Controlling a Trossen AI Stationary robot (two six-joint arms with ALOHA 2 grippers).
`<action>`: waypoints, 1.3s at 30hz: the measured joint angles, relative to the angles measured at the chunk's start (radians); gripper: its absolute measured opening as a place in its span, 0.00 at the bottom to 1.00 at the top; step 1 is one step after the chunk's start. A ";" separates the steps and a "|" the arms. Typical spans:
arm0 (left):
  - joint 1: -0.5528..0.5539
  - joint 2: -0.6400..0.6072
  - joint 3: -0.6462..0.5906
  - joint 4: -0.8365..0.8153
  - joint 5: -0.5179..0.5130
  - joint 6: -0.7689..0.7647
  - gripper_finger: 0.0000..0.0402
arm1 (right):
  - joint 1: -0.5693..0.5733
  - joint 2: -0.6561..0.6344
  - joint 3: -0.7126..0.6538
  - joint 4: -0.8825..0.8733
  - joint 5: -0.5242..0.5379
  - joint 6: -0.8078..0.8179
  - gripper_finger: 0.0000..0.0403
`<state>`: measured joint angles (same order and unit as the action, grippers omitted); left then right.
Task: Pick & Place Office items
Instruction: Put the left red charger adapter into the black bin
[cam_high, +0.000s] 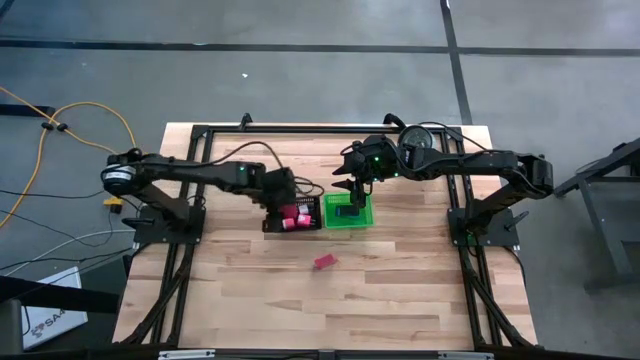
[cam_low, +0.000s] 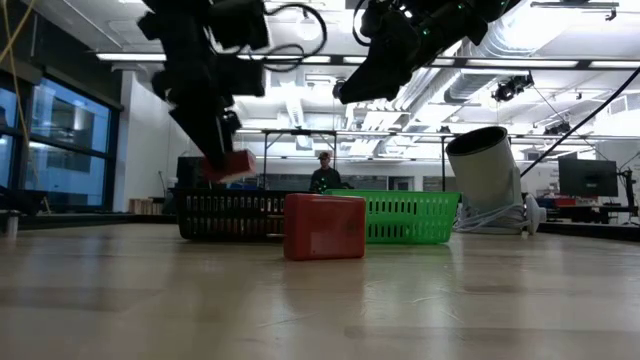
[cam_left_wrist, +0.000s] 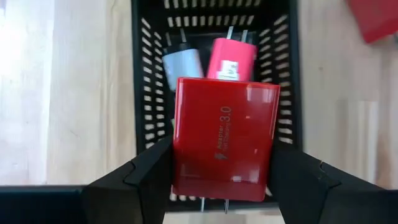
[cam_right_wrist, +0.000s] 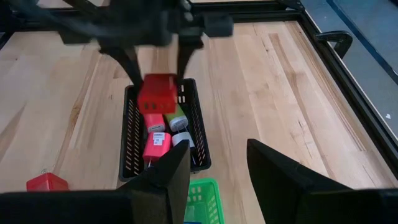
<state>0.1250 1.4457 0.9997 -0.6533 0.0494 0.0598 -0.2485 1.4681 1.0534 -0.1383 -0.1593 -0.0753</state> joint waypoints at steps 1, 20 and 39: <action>0.008 0.015 0.009 -0.002 0.001 0.010 0.55 | 0.000 0.000 0.000 0.000 0.000 0.000 0.36; 0.035 0.137 0.114 -0.091 -0.032 0.041 0.55 | 0.000 0.000 0.000 -0.001 0.000 0.000 0.36; 0.035 0.188 0.114 -0.094 -0.041 0.022 0.55 | 0.000 0.000 0.000 -0.001 0.000 0.000 0.36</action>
<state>0.1600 1.6337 1.1141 -0.7476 0.0086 0.0813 -0.2483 1.4680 1.0537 -0.1390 -0.1593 -0.0755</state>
